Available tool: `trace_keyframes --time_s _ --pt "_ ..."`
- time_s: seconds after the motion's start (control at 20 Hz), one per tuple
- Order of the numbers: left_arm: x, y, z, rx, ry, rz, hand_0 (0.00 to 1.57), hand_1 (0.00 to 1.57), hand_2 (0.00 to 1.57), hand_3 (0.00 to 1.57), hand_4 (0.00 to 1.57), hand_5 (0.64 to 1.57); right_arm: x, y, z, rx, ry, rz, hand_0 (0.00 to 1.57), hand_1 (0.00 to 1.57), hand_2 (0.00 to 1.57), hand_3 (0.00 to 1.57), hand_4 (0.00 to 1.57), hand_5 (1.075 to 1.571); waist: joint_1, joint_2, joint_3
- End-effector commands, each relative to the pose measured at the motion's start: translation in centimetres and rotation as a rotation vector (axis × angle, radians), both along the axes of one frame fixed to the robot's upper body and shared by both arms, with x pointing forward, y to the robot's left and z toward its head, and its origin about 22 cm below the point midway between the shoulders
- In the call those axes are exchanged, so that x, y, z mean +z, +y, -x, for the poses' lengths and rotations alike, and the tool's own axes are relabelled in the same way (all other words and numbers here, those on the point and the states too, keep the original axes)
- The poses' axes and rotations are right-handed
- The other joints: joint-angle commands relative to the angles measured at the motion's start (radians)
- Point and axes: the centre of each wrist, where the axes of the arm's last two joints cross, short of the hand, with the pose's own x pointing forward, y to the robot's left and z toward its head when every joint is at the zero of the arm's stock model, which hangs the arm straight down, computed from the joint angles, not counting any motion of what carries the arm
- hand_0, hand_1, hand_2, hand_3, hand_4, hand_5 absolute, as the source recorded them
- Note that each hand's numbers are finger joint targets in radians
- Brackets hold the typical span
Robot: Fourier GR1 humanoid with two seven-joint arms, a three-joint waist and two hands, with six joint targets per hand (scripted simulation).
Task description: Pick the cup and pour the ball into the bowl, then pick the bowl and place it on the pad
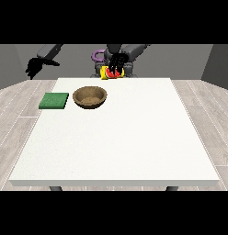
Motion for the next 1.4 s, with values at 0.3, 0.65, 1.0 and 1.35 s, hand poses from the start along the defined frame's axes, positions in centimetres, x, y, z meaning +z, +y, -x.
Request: trace_keyframes --time_s 0.3,0.65,1.0,1.35 --pt "0.7 -2.7 1.6 -0.06 -0.099 -0.25 0.0 0.0 1.57 1.57 0.88 1.556 1.7 1.5 -2.7 0.051 -0.06 -0.018 0.0 0.0 0.0 0.22 0.0 1.527 -0.028 0.064 0.0" --pt "0.1 -3.1 1.3 -0.057 -0.081 -0.491 0.0 0.0 1.57 1.57 1.25 1.395 1.6 4.0 -4.1 0.116 -0.039 -0.022 0.0 0.0 0.0 0.16 0.0 1.516 -0.089 0.053 -0.0005" --pt "4.9 -6.7 2.2 -0.127 -0.205 -0.746 1.56 1.56 1.57 1.57 1.2 1.451 0.2 2.8 -3.0 0.04 0.004 -0.032 0.0 0.0 0.0 0.2 0.0 1.515 -0.026 0.004 0.0005" --pt "6.7 -6.3 1.8 -0.153 -0.269 -0.729 1.5 1.5 1.57 1.57 1.21 1.457 0.1 2.2 -2.5 0.011 -0.043 -0.042 0.0 0.0 0.0 0.26 0.0 1.528 0.009 0.053 -0.0001"
